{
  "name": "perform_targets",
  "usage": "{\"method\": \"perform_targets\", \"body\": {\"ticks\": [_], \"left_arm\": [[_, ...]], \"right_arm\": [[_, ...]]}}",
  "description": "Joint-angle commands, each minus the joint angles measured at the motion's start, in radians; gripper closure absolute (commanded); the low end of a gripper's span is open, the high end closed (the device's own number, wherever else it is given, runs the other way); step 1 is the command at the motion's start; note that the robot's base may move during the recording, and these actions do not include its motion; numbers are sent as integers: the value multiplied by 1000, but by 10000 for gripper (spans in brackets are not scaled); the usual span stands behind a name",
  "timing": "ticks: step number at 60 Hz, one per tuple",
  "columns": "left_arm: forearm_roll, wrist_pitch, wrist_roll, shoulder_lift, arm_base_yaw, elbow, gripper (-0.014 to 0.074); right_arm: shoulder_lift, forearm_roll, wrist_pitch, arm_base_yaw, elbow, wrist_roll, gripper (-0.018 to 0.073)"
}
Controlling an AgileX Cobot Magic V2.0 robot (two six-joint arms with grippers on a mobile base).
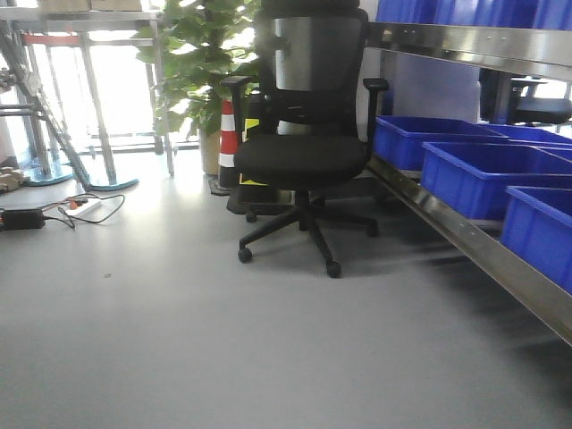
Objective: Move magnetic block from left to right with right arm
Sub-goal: 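Drive the base across the room past the black chair and blue bins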
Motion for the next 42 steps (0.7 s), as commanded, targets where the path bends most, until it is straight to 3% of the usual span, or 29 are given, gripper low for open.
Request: {"method": "perform_targets", "body": {"ticks": [1, 42], "left_arm": [[0, -90, -4, -14, 1, 8, 713], [0, -90, -4, -14, 1, 8, 713]], "right_arm": [[20, -10, -88, -5, -30, -8, 356], [20, -10, -88, -5, -30, -8, 356]]}}
